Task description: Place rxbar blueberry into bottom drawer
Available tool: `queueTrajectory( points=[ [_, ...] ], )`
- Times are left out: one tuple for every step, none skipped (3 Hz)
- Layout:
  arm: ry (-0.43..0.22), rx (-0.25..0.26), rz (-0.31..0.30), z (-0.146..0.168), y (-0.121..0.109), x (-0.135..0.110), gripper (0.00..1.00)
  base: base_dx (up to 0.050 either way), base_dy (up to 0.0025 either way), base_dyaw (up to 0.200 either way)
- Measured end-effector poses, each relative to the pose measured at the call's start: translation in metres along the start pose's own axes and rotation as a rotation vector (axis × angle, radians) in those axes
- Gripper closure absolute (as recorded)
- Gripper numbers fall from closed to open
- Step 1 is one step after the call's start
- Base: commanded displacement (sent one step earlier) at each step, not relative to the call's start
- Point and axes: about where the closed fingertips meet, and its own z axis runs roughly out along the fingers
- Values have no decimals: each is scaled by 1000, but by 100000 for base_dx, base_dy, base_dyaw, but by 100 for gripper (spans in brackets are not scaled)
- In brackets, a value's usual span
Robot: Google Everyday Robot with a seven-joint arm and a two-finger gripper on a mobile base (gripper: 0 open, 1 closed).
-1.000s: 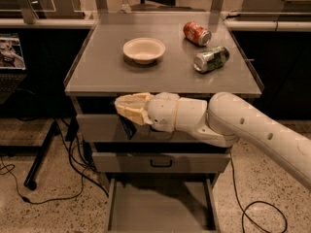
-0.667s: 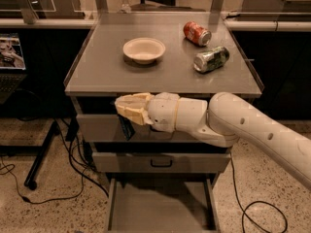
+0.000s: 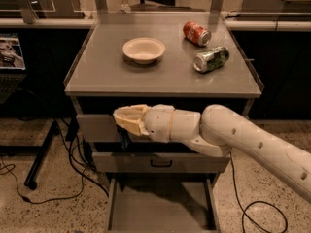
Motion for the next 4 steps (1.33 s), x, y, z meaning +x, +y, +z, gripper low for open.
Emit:
queueTrajectory(
  points=[
    [26, 84, 38, -13, 8, 34, 100, 0, 0, 0],
    [58, 195, 78, -32, 13, 73, 100, 0, 0, 0],
    [86, 260, 100, -38, 7, 105, 100, 0, 0, 0],
    [116, 308, 139, -41, -1, 142, 100, 0, 0, 0]
  ],
)
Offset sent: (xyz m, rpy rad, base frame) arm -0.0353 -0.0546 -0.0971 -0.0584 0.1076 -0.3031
